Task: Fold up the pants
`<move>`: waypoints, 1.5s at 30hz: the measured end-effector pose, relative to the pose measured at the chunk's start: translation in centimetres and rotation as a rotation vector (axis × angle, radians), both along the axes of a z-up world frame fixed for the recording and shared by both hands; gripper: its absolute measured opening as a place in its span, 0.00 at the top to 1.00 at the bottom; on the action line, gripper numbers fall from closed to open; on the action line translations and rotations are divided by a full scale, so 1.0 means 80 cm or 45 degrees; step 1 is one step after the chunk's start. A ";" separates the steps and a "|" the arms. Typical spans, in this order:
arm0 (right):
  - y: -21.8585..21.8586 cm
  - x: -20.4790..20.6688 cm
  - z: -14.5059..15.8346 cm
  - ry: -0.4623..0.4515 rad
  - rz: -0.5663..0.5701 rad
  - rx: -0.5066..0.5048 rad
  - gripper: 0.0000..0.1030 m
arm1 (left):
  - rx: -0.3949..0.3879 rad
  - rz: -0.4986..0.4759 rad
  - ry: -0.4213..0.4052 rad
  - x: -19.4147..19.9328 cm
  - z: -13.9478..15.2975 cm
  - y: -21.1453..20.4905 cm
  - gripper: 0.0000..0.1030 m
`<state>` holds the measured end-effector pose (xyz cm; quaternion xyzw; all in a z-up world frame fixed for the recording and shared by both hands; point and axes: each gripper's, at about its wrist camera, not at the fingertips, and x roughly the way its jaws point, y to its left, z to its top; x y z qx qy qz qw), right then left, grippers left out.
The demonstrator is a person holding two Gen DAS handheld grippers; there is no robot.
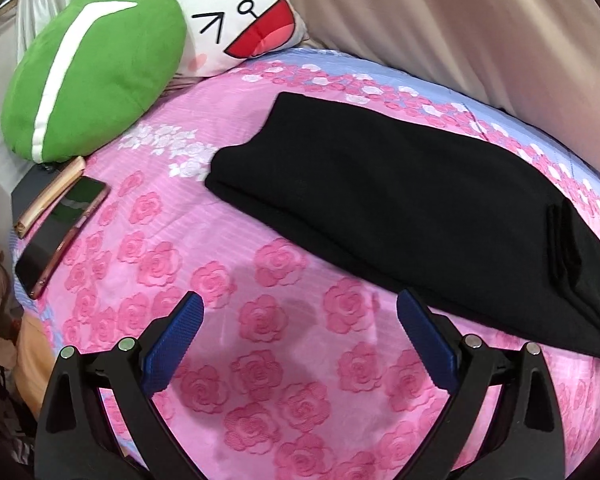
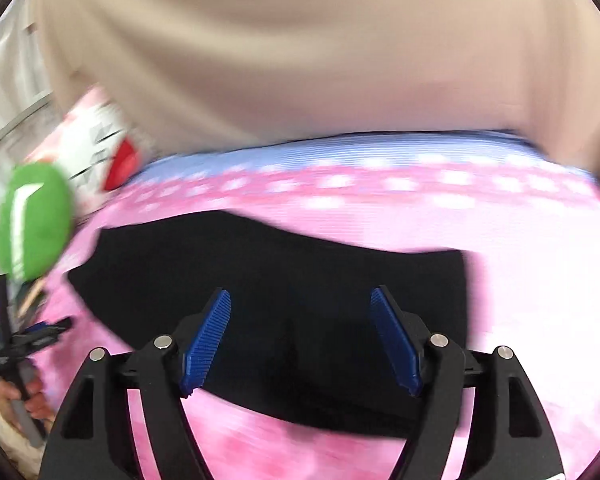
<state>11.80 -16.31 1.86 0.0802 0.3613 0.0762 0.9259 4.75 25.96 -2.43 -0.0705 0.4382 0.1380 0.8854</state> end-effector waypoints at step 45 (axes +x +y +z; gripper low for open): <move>-0.117 -0.090 -0.044 0.004 -0.343 -0.105 0.39 | -0.358 0.241 0.008 0.065 -0.035 0.010 0.42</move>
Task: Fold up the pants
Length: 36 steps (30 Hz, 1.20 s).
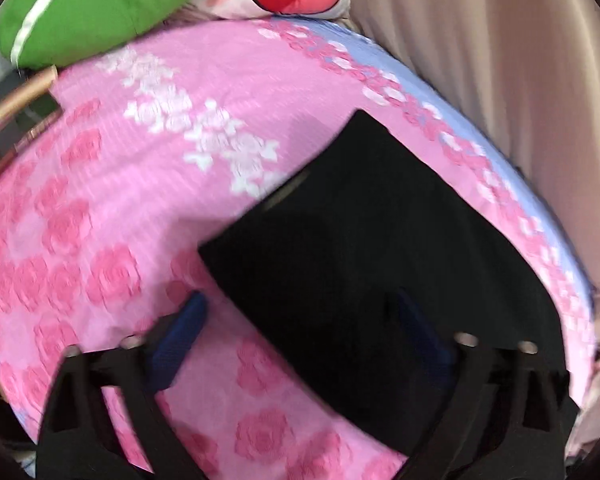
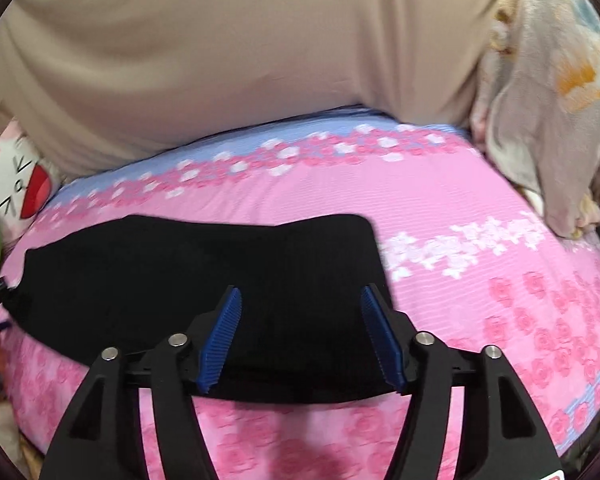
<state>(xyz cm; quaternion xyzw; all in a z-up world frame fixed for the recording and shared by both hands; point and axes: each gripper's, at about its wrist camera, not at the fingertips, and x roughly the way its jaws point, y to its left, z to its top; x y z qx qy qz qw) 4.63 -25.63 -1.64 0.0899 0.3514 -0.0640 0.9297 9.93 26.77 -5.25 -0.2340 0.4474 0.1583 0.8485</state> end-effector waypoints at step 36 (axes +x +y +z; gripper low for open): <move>0.104 0.095 -0.043 0.156 0.479 0.520 0.27 | 0.525 -0.511 -0.151 -0.086 0.101 -0.207 0.07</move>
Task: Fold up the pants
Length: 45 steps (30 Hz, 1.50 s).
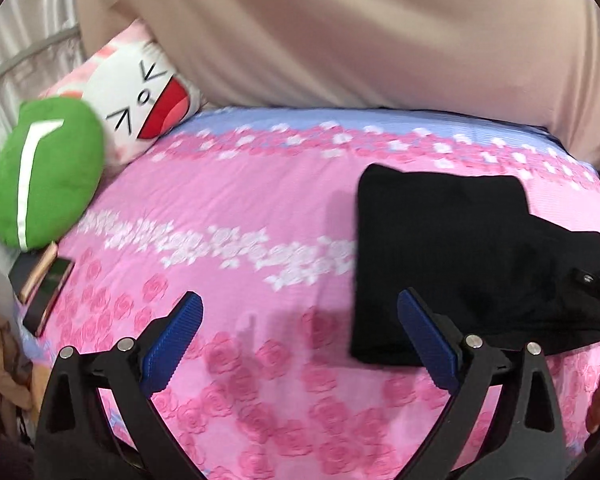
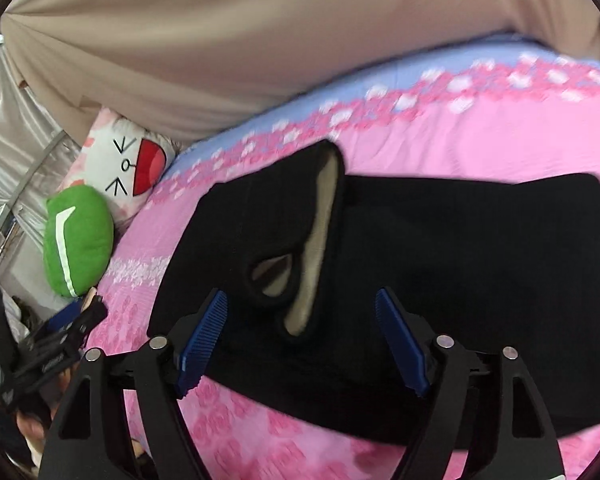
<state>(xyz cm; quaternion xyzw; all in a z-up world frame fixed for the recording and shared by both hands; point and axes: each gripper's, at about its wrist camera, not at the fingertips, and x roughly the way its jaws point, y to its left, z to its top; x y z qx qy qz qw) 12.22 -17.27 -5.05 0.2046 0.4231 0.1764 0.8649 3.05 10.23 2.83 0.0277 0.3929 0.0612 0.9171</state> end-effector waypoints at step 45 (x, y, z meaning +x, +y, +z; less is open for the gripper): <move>-0.198 -0.072 -0.042 0.096 -0.492 -0.015 0.32 | -0.623 -0.353 0.378 0.103 -0.095 -0.130 0.21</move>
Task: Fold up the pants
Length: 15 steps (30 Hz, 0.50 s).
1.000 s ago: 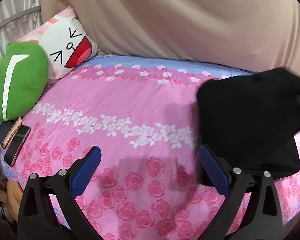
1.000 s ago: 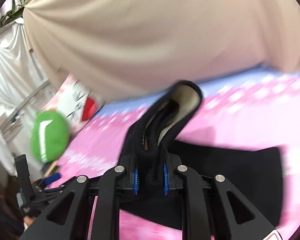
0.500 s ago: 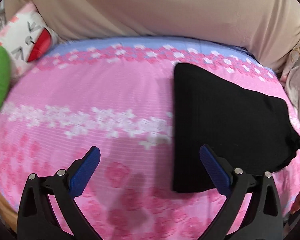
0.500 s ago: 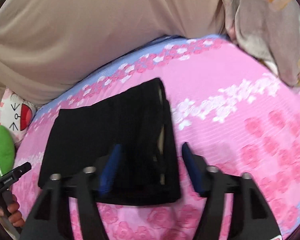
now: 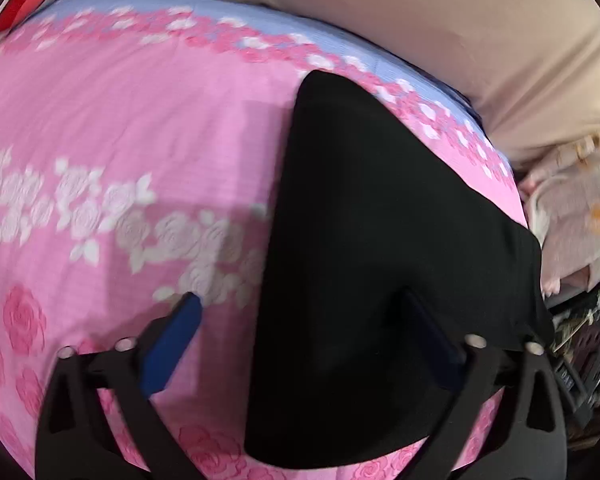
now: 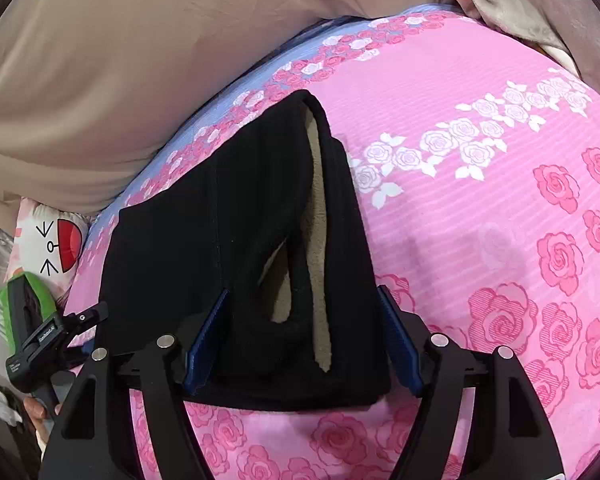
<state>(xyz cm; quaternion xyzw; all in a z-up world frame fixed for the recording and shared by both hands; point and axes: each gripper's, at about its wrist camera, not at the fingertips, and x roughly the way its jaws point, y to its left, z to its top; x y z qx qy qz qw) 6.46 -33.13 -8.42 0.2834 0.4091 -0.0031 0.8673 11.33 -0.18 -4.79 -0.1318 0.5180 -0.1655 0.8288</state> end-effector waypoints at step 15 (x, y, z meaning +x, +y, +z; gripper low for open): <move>0.122 -0.037 0.048 -0.035 0.291 -0.152 0.49 | 0.441 0.070 -0.187 -0.104 0.071 0.101 0.62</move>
